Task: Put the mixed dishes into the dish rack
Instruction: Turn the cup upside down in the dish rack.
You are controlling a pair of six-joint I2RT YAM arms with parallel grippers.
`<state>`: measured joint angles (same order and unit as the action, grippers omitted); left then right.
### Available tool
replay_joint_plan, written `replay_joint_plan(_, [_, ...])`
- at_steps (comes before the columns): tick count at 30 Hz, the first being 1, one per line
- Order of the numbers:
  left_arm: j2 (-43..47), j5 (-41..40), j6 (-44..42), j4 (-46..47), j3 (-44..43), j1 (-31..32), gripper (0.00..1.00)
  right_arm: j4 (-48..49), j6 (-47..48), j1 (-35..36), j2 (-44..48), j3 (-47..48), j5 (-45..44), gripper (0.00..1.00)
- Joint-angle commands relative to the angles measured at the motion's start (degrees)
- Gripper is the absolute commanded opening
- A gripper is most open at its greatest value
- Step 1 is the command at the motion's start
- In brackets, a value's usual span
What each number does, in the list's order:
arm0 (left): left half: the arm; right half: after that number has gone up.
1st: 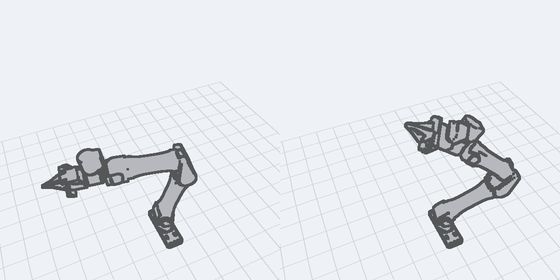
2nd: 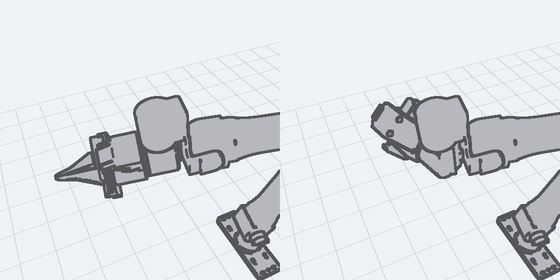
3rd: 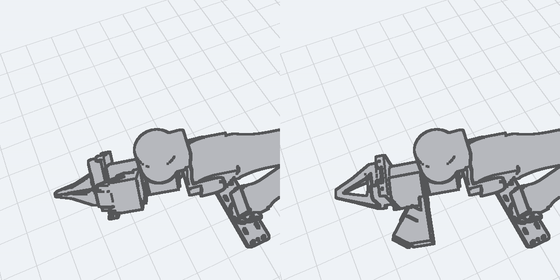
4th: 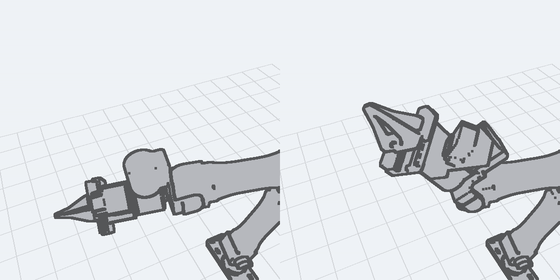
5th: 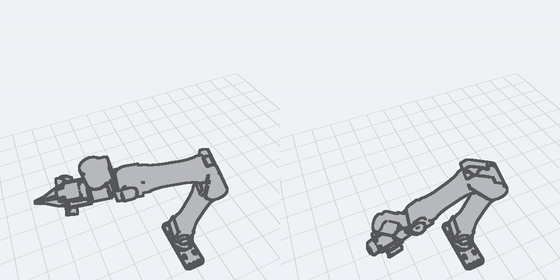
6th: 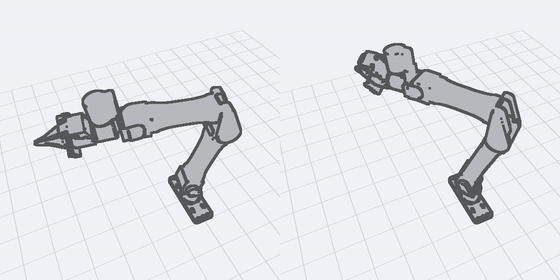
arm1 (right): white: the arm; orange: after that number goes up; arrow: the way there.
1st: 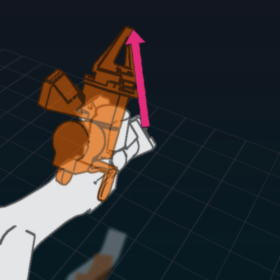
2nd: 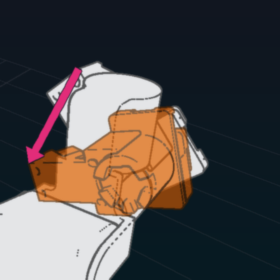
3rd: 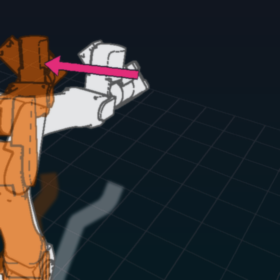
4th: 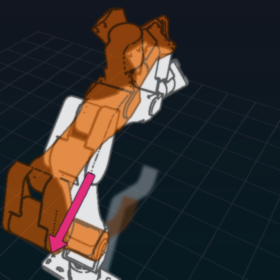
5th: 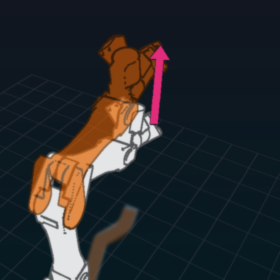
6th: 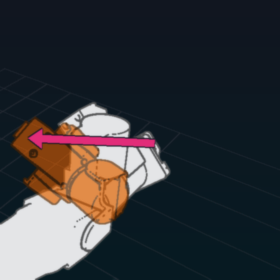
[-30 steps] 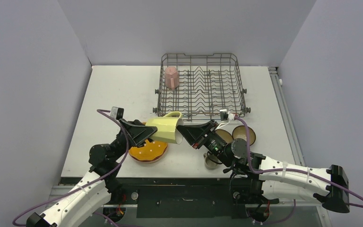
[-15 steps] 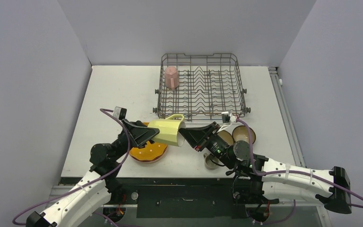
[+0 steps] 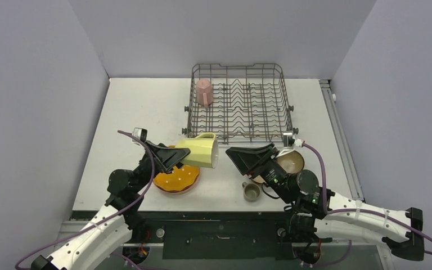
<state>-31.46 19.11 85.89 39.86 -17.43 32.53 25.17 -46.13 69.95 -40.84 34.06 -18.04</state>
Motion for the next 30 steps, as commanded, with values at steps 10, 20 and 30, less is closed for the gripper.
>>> replay_joint_plan(10, [0.83,-0.2,-12.44,-11.91,-9.48,-0.13,0.0,-16.07,4.14,-0.04,7.91,1.57,-5.98,0.36])
replay_joint_plan(20, [-1.39,-5.62,-28.59,-28.87,-18.27,-0.19,0.0,-28.29,6.99,-0.05,12.9,1.97,-9.15,0.37])
replay_joint_plan(30, [-10.66,-14.49,-38.97,-41.52,-28.67,-0.1,0.0,-34.01,8.07,0.01,15.69,1.94,-11.59,0.37])
